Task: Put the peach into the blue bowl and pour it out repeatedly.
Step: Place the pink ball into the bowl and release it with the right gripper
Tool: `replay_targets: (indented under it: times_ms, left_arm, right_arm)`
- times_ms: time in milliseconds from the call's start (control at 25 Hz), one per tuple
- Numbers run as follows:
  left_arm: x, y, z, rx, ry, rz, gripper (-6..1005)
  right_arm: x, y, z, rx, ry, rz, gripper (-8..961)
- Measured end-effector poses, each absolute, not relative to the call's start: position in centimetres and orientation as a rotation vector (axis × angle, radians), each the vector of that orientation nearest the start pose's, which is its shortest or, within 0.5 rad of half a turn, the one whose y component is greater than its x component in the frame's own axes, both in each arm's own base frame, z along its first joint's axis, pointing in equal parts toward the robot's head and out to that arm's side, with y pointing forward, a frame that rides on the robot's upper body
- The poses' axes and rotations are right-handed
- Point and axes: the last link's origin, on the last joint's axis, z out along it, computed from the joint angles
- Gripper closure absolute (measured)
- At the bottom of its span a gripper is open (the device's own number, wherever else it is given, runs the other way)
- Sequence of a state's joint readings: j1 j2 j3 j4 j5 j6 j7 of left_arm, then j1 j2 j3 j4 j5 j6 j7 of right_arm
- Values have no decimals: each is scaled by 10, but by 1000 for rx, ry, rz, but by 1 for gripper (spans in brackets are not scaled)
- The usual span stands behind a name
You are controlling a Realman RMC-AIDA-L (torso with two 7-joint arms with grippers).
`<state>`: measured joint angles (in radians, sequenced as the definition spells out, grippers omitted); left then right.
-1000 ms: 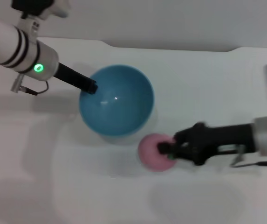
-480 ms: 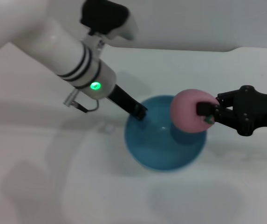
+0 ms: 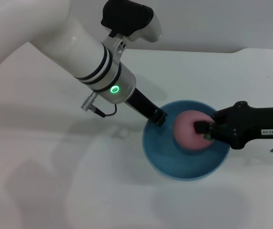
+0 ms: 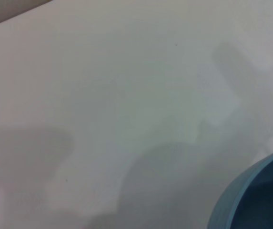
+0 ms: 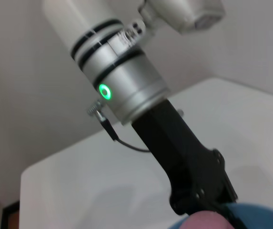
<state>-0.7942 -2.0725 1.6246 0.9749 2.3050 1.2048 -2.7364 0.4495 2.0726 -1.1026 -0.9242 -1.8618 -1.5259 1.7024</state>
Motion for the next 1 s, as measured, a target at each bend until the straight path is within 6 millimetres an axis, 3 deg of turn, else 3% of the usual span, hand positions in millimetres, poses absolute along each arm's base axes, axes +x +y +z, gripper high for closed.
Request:
replay_targets:
  times_ms: [360, 680, 840, 1000]
  left_arm:
    - [-140, 376, -84, -2659, -1085, 271, 1001]
    - [-142, 381, -84, -2634, -1077, 245, 1000]
    - [-143, 385, -84, -2616, -1054, 212, 1001]
    - [-154, 395, -85, -2539, -1038, 132, 1001]
  right_arm:
    - [218, 333, -8, -2915, 754, 420, 864]
    - [218, 337, 4, -2865, 744, 457, 519]
    - [224, 341, 15, -2799, 784, 495, 519]
    - [245, 343, 34, -2641, 999, 556, 519]
